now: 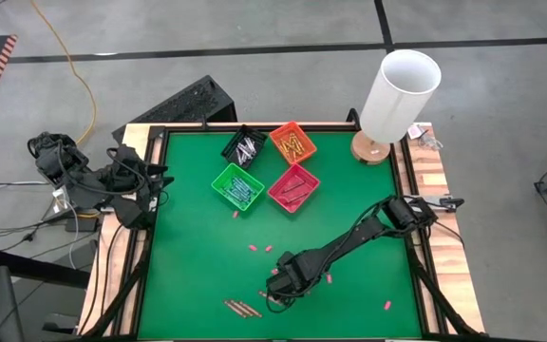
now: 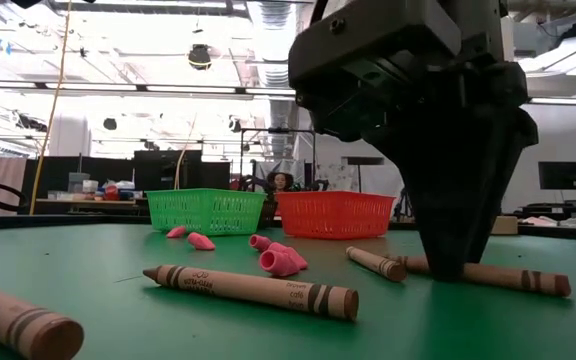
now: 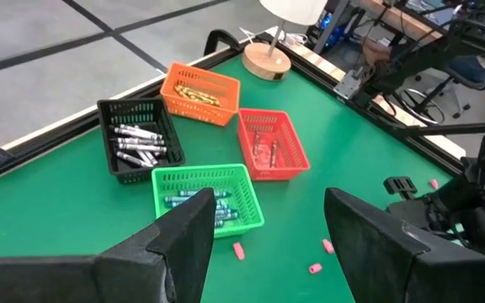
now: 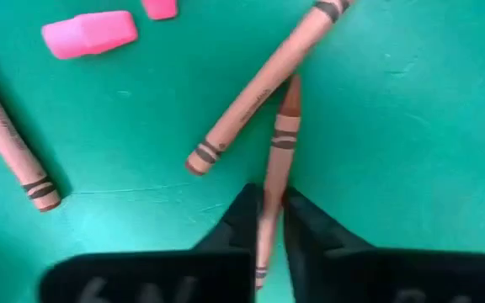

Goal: Sort crayons
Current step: Put the brown crayon into the bin

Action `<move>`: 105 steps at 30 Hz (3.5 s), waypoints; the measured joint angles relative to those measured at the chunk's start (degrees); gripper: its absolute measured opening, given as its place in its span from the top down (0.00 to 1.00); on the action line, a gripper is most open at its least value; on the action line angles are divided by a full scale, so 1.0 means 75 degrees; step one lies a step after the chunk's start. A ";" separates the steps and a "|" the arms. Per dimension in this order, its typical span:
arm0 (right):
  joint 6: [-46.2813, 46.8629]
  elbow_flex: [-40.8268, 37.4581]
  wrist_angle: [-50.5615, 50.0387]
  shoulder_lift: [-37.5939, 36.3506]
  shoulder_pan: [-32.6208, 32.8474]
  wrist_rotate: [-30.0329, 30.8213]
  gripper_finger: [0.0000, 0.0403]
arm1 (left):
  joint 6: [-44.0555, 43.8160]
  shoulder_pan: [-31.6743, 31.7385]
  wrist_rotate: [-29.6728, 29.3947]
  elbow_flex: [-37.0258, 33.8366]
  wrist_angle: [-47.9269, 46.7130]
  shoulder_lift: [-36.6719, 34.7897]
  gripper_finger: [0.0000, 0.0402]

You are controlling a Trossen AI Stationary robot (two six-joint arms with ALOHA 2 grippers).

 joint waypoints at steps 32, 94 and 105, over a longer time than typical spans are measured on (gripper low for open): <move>-0.4344 -0.0029 -0.2356 -0.3684 -0.2386 0.2036 1.00 | -0.0500 0.0001 0.0126 0.0000 -0.0147 0.0000 0.47; -1.5585 -0.1646 0.0655 -0.3362 -0.5670 0.1086 1.00 | -0.1379 0.0000 0.2318 -0.1729 -0.0798 -0.3089 0.47; -1.5733 -0.1649 0.0783 -0.2346 -0.5016 0.1093 1.00 | -0.1174 0.0003 0.2261 -0.1786 -0.0470 -0.3267 0.47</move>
